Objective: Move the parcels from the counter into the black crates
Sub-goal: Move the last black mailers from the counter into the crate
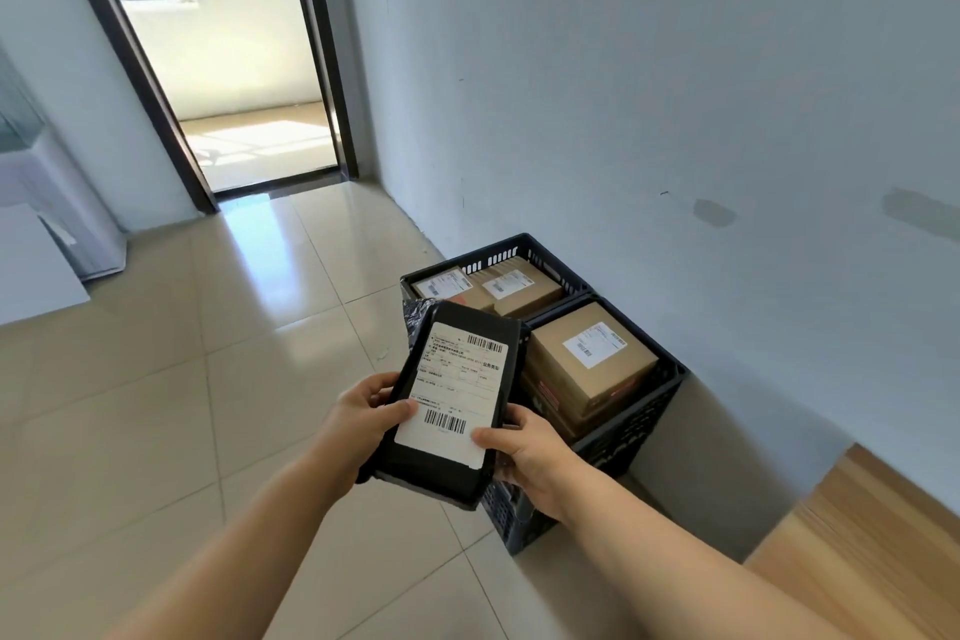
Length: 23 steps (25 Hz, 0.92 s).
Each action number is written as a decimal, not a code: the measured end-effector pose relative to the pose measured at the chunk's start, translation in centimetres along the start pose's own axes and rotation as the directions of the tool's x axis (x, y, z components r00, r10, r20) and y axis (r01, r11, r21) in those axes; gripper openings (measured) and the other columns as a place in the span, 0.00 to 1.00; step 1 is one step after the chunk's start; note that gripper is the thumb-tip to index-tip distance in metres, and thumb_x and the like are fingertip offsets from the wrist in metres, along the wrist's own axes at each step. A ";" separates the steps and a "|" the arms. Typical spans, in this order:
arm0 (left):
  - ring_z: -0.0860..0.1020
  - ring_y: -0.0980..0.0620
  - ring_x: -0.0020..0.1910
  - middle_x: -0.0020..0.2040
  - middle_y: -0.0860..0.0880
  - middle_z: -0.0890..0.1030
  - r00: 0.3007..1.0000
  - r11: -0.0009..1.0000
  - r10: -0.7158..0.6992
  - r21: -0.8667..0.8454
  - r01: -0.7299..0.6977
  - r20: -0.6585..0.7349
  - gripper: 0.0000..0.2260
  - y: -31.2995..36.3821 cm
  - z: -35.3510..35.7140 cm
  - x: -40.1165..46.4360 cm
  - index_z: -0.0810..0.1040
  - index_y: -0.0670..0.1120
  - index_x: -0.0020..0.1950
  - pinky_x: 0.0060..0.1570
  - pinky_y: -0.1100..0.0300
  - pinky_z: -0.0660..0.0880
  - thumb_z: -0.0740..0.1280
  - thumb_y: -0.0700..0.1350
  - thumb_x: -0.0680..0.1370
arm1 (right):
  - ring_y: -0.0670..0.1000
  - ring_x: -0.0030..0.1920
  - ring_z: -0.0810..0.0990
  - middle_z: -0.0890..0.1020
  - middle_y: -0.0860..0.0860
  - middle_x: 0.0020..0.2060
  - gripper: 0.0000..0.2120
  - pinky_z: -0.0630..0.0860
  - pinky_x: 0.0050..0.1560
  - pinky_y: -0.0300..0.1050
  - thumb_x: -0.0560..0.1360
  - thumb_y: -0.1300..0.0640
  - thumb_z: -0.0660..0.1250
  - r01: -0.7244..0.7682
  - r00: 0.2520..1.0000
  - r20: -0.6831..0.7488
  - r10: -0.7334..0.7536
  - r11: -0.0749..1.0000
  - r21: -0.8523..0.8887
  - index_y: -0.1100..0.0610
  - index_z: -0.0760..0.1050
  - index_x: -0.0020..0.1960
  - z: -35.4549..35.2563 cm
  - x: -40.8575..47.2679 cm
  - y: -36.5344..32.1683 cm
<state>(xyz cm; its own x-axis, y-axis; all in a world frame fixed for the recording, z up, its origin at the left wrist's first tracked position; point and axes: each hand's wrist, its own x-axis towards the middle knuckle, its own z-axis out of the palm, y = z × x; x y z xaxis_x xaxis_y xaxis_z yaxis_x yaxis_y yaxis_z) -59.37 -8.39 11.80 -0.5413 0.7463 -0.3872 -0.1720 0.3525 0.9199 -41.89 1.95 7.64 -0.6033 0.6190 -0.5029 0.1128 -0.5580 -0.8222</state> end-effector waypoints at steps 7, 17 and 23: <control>0.84 0.47 0.44 0.51 0.46 0.83 0.985 0.996 -0.077 0.065 0.068 0.151 0.13 2.7 0.2 12.7 0.77 0.49 0.59 0.42 0.51 0.82 0.69 0.37 0.76 | 0.54 0.51 0.84 0.84 0.55 0.52 0.20 0.80 0.42 0.49 0.74 0.66 0.69 -0.043 0.989 -0.135 0.056 0.994 0.098 0.58 0.70 0.64 -0.1 10.1 -2.9; 0.82 0.53 0.46 0.53 0.52 0.80 0.891 0.913 -0.250 0.399 0.086 0.379 0.20 5.3 1.0 32.5 0.70 0.51 0.68 0.37 0.60 0.80 0.68 0.40 0.78 | 0.56 0.54 0.81 0.83 0.54 0.53 0.21 0.79 0.53 0.57 0.75 0.69 0.65 -0.025 0.879 -0.447 0.163 0.954 0.300 0.55 0.69 0.66 1.5 24.7 -4.5; 0.79 0.50 0.52 0.59 0.50 0.78 0.820 0.826 -0.336 0.563 0.019 0.464 0.20 2.6 6.1 39.7 0.71 0.50 0.69 0.47 0.58 0.80 0.66 0.38 0.78 | 0.54 0.56 0.80 0.82 0.51 0.53 0.20 0.78 0.57 0.56 0.77 0.69 0.61 -0.054 0.764 -0.574 0.294 0.916 0.397 0.54 0.70 0.66 -1.7 29.3 -2.7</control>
<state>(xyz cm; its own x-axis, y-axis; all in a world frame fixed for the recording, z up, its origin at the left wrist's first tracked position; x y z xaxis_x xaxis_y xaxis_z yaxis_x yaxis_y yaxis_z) -76.30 25.61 -1.58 -0.0038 0.7553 -0.6554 0.3112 0.6238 0.7170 -58.49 22.52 -5.34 0.0254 0.6267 -0.7789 -0.1774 -0.7639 -0.6204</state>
